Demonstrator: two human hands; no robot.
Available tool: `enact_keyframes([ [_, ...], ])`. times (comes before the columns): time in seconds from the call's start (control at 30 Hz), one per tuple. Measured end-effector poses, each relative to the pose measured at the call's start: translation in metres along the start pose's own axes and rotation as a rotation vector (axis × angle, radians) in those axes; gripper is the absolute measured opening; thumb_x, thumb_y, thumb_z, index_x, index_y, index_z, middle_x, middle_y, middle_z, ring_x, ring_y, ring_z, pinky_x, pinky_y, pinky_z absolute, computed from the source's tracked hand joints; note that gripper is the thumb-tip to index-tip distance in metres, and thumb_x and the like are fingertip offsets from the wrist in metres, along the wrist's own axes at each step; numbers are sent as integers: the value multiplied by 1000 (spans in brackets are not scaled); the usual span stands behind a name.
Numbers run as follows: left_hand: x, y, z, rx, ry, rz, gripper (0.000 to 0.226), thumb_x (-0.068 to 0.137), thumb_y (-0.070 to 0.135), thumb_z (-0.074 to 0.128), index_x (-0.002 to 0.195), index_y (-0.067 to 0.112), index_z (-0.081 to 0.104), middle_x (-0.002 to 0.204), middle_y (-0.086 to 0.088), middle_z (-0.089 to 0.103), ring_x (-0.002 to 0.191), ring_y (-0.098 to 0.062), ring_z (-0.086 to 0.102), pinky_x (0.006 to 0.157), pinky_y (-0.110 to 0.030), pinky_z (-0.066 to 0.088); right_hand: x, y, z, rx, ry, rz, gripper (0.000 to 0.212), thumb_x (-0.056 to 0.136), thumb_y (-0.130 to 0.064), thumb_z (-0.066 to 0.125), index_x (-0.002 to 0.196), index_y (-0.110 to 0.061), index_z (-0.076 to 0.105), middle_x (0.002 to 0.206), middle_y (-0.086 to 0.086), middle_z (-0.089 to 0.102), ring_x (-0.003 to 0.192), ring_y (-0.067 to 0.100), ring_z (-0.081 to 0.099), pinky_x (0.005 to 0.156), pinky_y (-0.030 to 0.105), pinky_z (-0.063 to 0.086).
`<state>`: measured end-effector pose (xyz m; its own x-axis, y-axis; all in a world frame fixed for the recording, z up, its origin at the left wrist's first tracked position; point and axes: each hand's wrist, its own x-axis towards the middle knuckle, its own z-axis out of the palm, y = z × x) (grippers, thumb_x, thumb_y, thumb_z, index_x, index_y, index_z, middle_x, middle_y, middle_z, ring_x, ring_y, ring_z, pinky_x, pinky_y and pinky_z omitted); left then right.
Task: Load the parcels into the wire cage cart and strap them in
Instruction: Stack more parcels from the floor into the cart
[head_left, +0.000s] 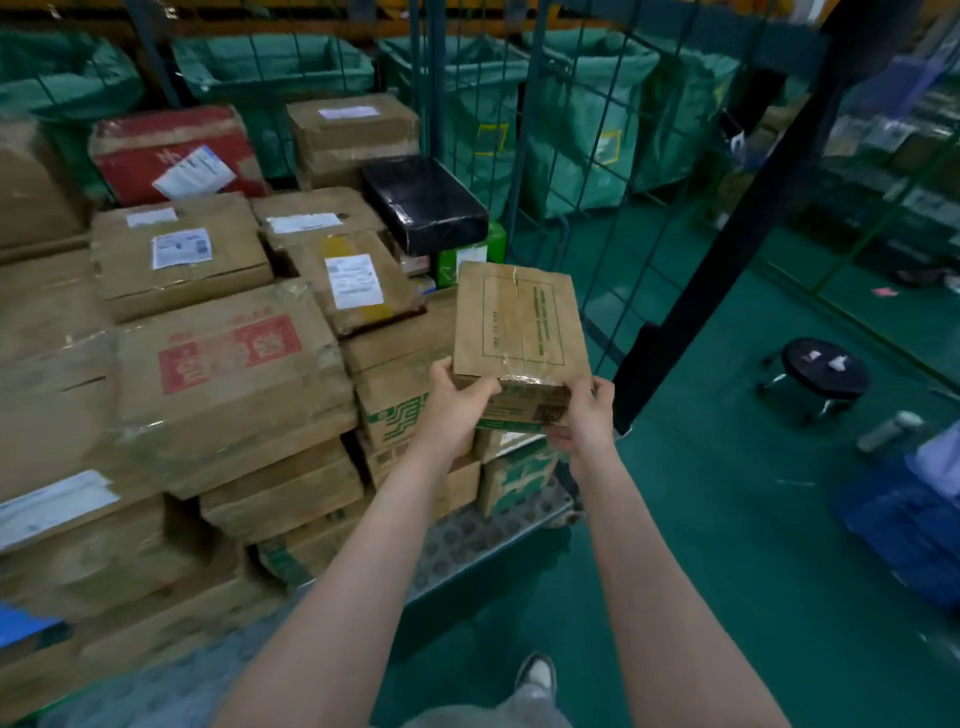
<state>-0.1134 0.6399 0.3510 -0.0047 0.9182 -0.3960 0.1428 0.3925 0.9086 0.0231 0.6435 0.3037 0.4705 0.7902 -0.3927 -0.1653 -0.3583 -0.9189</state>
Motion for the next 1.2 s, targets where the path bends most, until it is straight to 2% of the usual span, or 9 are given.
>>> enact_keyframes([
  [0.07,17,16,17,-51,26,-24,61,91,18,56,143,17,22,104,6,52,80,-7,49,65,-23,38,26,-13,-3,-18,-13,-16,24,98,-30,36,119,-19,37,94,5,55,80,26,53,60,29,43],
  [0.23,65,46,63,-101,89,-18,73,88,20,58,148,23,17,134,0,46,103,-13,41,88,-29,34,92,-43,-8,-62,-65,-27,22,98,-34,37,115,-20,35,111,13,57,98,35,60,73,39,45],
  [0.37,89,50,79,-155,105,-28,74,86,18,59,146,26,17,128,0,47,110,-17,44,94,-32,36,122,-55,-3,-72,-112,5,36,98,-32,38,130,-17,32,110,12,57,98,33,59,82,41,49],
  [0.47,111,57,83,-172,143,-45,74,85,18,60,145,28,18,129,-4,50,113,-22,50,102,-41,41,143,-60,5,-44,-145,67,35,98,-32,38,130,-20,31,108,10,55,92,31,60,69,36,53],
  [0.57,142,68,80,-194,162,-55,73,85,20,60,144,27,17,121,-4,50,106,-22,50,94,-39,45,158,-62,19,17,-184,89,25,97,-30,41,118,-20,32,102,10,55,80,26,56,46,22,45],
  [0.63,160,73,75,-178,184,-62,74,86,20,59,146,22,14,114,-1,46,102,-20,48,84,-34,42,165,-61,31,-26,-194,94,23,96,-30,43,112,-18,31,103,14,57,84,29,60,50,25,46],
  [0.77,205,81,62,-132,225,-114,81,81,26,60,146,25,12,135,-9,39,118,-26,44,95,-37,43,183,-63,59,-20,-168,140,25,95,-29,45,110,-17,29,110,16,59,98,34,63,57,29,51],
  [0.9,248,95,52,-69,205,-95,76,85,24,59,147,24,14,137,-9,31,114,-24,40,85,-31,38,205,-69,90,-85,-129,192,30,93,-32,43,115,-18,27,116,14,56,101,35,61,75,44,55],
  [1.2,329,95,24,73,213,-200,75,83,28,58,147,26,18,145,-11,26,128,-30,35,101,-39,38,228,-65,139,-180,-164,343,52,98,-38,42,139,-13,22,103,7,49,92,28,61,79,39,55],
])
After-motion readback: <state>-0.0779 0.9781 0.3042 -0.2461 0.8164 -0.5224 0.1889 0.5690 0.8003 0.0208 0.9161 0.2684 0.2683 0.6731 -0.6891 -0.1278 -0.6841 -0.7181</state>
